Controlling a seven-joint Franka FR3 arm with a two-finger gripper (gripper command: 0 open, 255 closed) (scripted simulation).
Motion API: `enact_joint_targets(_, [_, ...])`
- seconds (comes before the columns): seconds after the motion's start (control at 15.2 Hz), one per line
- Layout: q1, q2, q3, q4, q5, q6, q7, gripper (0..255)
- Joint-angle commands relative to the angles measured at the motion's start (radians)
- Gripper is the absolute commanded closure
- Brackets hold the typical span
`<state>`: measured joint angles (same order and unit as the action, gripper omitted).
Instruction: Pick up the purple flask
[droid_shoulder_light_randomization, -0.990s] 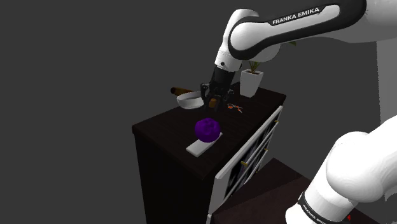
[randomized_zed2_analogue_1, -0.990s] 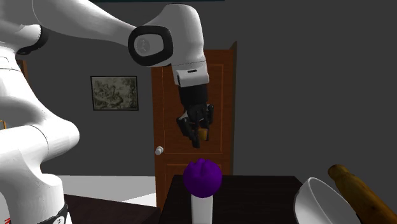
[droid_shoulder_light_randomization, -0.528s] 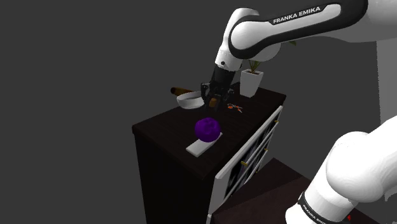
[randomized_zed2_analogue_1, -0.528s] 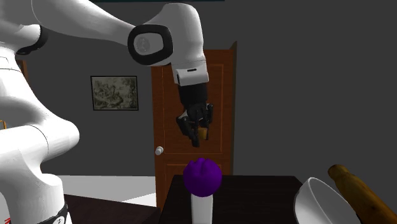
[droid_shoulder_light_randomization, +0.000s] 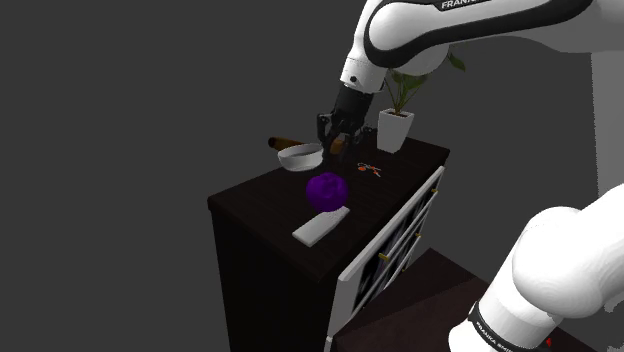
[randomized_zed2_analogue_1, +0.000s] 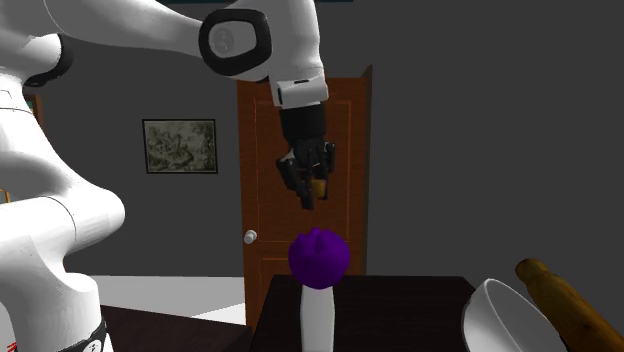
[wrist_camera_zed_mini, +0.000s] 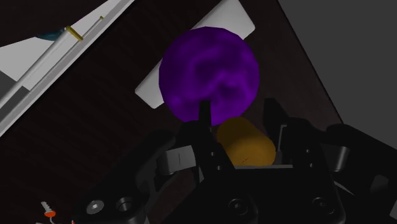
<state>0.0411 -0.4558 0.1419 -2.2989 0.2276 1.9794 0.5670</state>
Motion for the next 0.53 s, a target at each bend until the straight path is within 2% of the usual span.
enact_joint_targets(0.0, [-0.001, -0.001, -0.002, 0.027, -0.003, -0.027, 0.004, 255])
enact_joint_targets(0.46, [-0.003, -0.001, -0.006, 0.096, -0.01, -0.095, 0.014, 255])
